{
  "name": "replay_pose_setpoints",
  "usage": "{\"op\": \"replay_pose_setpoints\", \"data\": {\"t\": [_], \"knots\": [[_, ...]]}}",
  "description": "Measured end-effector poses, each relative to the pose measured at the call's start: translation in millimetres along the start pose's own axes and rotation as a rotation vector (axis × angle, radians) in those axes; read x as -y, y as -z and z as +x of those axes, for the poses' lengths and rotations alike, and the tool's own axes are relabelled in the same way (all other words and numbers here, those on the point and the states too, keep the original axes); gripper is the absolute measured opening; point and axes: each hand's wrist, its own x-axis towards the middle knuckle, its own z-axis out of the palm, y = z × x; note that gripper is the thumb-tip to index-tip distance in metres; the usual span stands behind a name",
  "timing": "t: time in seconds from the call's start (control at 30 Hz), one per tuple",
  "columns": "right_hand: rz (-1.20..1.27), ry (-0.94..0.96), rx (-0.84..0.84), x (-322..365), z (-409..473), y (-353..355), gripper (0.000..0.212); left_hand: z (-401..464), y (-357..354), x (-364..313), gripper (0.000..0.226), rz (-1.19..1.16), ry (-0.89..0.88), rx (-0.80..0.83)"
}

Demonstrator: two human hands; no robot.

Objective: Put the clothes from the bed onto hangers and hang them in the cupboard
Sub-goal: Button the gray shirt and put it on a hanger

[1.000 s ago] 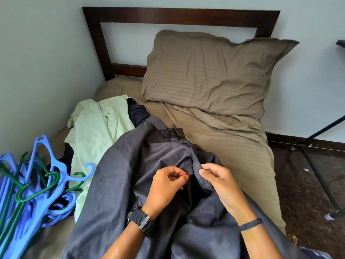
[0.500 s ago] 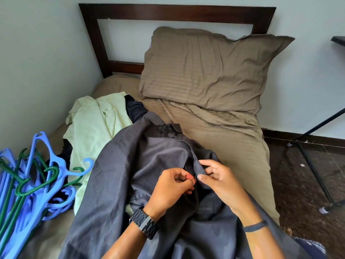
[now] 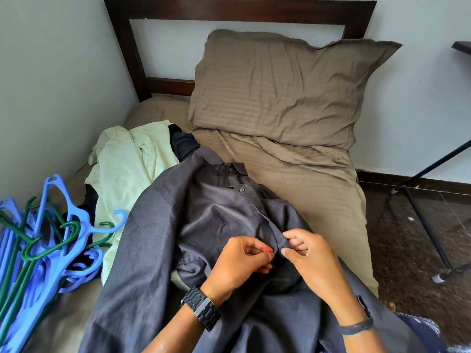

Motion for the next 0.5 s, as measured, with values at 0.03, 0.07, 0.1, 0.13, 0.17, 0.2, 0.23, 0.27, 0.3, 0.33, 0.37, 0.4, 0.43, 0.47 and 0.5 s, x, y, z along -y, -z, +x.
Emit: {"op": "replay_pose_setpoints", "data": {"t": [0.03,0.07,0.1,0.13,0.17,0.2,0.23,0.27,0.3,0.33,0.37,0.4,0.43,0.47,0.5], "knots": [[0.04,-0.012,-0.017,1.4,-0.8,1.0,0.029,-0.5,-1.6,0.8,0.005,-0.012,0.006,-0.011],[0.066,-0.017,-0.037,2.3,-1.9,1.3,0.034,-1.1,-3.0,1.5,0.006,-0.014,0.011,-0.02],[0.071,-0.012,-0.063,3.7,-3.4,1.5,0.038,-1.3,-3.9,2.4,0.008,0.002,0.013,-0.026],[0.051,0.001,-0.095,4.9,-5.5,1.6,0.039,-1.6,-4.7,3.1,0.008,0.032,0.014,-0.025],[0.009,0.026,-0.132,6.1,-7.2,1.5,0.035,-1.9,-5.5,4.0,0.009,0.075,0.016,-0.017],[-0.049,0.06,-0.169,8.2,-9.3,1.3,0.031,-2.0,-5.8,4.6,0.009,0.124,0.018,-0.005],[-0.11,0.093,-0.195,10.5,-11.1,0.2,0.027,-2.4,-6.4,4.8,0.009,0.171,0.02,0.011],[-0.162,0.128,-0.206,12.0,-12.9,-1.4,0.026,-2.3,-6.8,5.0,0.008,0.201,0.02,0.021],[-0.201,0.161,-0.199,12.6,-14.4,-4.5,0.027,-2.4,-7.3,5.4,0.008,0.205,0.017,0.022],[-0.236,0.186,-0.183,12.8,-15.9,-8.2,0.028,-2.4,-7.5,5.7,0.008,0.186,0.01,0.013],[-0.261,0.19,-0.162,11.7,-17.9,-12.6,0.028,-2.5,-8.3,6.1,0.008,0.15,0.005,0.001],[-0.279,0.18,-0.142,10.3,-20.0,-16.3,0.027,-2.7,-9.1,6.2,0.008,0.105,0.004,-0.012],[-0.277,0.167,-0.13,8.3,-21.2,-19.1,0.027,-2.8,-9.9,6.4,0.009,0.058,0.008,-0.024],[-0.252,0.151,-0.126,6.1,-22.4,-20.3,0.026,-3.7,-10.7,6.8,0.011,0.013,0.016,-0.035],[-0.21,0.127,-0.121,4.8,-22.4,-20.4,0.025,-4.4,-11.6,7.3,0.013,-0.021,0.026,-0.045]]}}
